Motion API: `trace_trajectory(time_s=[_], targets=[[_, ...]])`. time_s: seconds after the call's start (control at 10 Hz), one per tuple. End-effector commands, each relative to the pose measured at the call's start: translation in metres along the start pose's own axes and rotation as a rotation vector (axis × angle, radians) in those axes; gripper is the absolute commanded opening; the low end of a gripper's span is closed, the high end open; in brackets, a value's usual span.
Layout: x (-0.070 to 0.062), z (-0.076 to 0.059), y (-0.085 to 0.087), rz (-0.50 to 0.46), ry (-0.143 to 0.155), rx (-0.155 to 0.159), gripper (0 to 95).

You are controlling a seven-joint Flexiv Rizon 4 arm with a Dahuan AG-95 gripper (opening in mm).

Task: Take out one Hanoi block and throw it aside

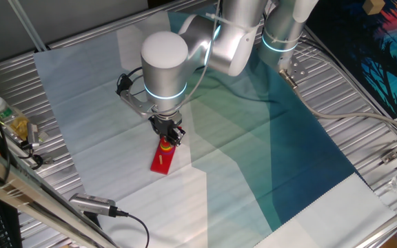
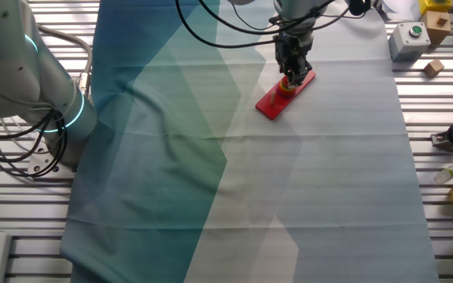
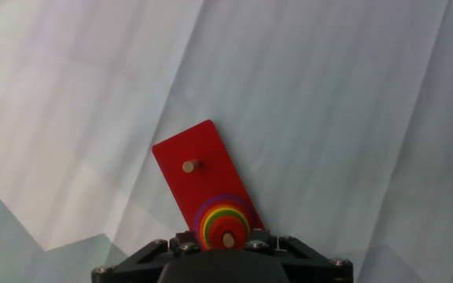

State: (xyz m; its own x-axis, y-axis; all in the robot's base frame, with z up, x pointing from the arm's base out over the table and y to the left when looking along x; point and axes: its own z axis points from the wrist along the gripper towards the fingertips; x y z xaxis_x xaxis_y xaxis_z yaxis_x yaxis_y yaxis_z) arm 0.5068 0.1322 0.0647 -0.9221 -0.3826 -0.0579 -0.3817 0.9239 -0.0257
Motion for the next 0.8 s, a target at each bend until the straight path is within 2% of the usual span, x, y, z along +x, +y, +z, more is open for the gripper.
trace_trajectory(time_s=[0.1,0.2,0.8], targets=[[0.0004,-0.0006,-0.0004,0.008,-0.006,0.005,19.0],[0.0004,-0.0006,-0.0004,0.013,-0.008,0.005,0.0],[-0.0002,-0.001,-0.0006,0.017,-0.011,0.011,0.0]])
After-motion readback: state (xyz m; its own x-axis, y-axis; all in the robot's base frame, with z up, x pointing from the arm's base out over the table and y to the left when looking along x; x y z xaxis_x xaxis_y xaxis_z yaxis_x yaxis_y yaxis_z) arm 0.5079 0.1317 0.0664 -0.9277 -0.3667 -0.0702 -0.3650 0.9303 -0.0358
